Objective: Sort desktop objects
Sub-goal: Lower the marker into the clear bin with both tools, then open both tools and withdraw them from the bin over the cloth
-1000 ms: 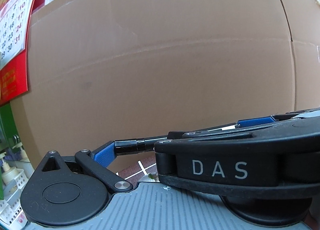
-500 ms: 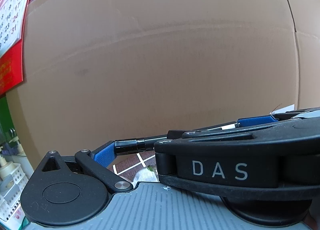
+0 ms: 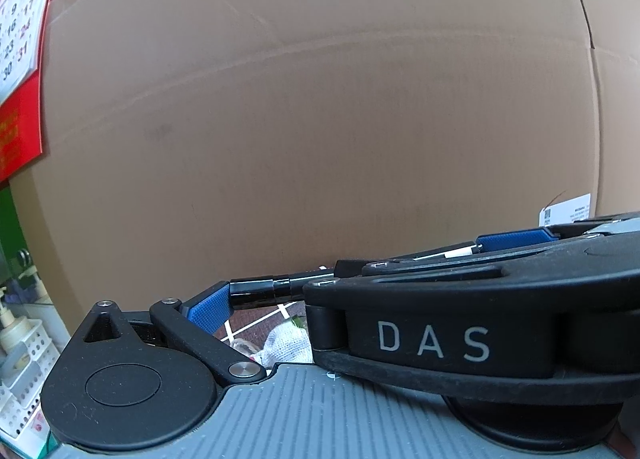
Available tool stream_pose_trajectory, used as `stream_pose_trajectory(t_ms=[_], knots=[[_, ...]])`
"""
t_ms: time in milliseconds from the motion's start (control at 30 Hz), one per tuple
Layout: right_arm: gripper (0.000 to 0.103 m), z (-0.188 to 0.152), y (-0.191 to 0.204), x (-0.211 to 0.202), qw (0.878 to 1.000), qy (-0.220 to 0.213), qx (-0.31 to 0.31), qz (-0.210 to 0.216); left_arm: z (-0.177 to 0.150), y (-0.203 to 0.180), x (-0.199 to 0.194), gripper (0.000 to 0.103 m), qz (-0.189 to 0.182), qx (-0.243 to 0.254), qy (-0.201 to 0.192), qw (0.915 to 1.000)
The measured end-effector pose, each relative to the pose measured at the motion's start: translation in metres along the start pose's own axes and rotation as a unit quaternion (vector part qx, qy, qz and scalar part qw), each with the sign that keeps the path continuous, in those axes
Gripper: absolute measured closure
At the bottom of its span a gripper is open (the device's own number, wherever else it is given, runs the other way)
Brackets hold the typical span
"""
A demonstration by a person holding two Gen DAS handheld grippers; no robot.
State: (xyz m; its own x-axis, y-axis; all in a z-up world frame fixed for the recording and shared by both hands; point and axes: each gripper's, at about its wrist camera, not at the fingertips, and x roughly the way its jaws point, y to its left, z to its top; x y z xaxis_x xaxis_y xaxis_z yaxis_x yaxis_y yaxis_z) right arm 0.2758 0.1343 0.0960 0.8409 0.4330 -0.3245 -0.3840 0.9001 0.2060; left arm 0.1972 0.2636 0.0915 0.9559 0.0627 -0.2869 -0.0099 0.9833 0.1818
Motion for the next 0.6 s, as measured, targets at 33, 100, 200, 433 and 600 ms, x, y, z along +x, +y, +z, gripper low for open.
stream_pose_trajectory(t_ms=[33,100,200,433,600], knots=[[0.011,0.000,0.000,-0.001,1.000,-0.001,0.000,0.000,0.000,-0.001,-0.002,0.000,0.002,0.003,-0.001,1.0000],[0.011,0.001,0.001,-0.004,1.000,-0.002,0.001,0.000,0.001,-0.002,-0.006,0.000,0.005,0.007,-0.003,1.0000],[0.010,0.002,0.003,-0.010,1.000,-0.005,-0.002,0.000,0.002,-0.002,-0.012,0.000,0.006,0.009,-0.002,0.9999],[0.009,0.006,0.010,-0.012,1.000,-0.011,-0.016,-0.008,0.005,-0.002,-0.018,0.000,0.016,0.014,0.005,0.9998],[0.009,0.003,0.007,-0.024,1.000,-0.016,-0.019,-0.005,0.003,-0.005,-0.030,0.000,0.023,0.019,0.000,0.9996]])
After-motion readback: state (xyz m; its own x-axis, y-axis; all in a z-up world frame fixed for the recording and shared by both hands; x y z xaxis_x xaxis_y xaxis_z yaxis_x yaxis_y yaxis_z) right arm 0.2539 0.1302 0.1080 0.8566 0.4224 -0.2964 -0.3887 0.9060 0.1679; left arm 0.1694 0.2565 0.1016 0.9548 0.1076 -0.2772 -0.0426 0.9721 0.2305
